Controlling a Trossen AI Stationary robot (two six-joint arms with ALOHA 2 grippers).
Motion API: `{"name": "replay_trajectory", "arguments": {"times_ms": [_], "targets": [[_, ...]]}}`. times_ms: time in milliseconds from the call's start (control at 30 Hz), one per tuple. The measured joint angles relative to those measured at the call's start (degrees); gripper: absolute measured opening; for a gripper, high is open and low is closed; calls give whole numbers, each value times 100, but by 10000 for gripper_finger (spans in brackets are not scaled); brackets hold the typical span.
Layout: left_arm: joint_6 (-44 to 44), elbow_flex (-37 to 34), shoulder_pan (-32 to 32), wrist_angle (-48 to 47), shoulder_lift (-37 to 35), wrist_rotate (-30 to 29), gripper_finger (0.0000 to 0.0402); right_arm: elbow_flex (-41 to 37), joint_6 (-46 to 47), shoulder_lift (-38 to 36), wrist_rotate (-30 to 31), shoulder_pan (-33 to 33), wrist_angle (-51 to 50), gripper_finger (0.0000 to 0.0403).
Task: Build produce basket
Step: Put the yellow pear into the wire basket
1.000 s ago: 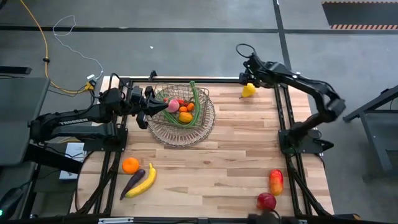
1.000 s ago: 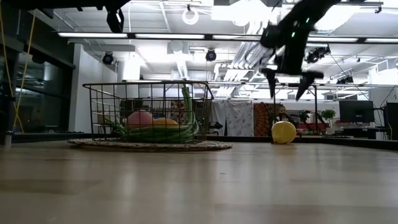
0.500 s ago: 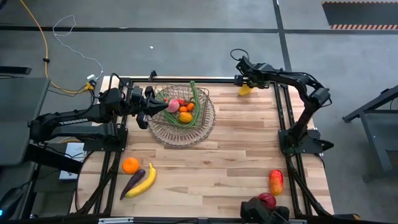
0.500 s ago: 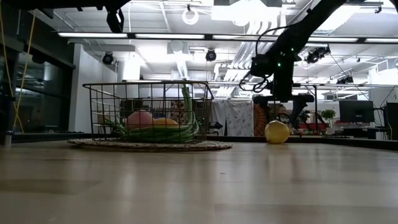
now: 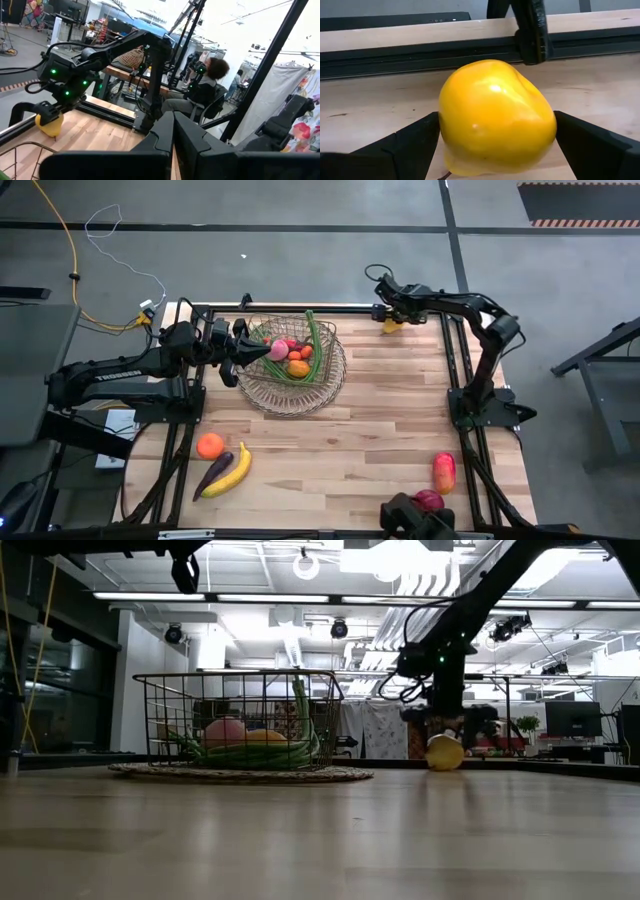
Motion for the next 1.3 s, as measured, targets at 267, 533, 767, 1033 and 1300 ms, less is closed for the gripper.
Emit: {"name": "replay_trajectory", "arguments": {"times_ms": [267,533,767,1033,1300], "targets": [[-1,0,2,0,0,-1,0,-9,-133,49,45,0,155,367],[-1,0,0,-2,0,-1,0,-16,-307,30,13,2,171,340],[89,0,0,-3,0,-3,0,-41,-1107,-580,-130,308,-37,294],[102,0,2,-4,0,-44,0,-37,-2138,-2176,-262,1540,-210,289],[303,0,26,-7,0,-96,0,-1357,-1335,-3871,-256,3313,1483,288]]}}
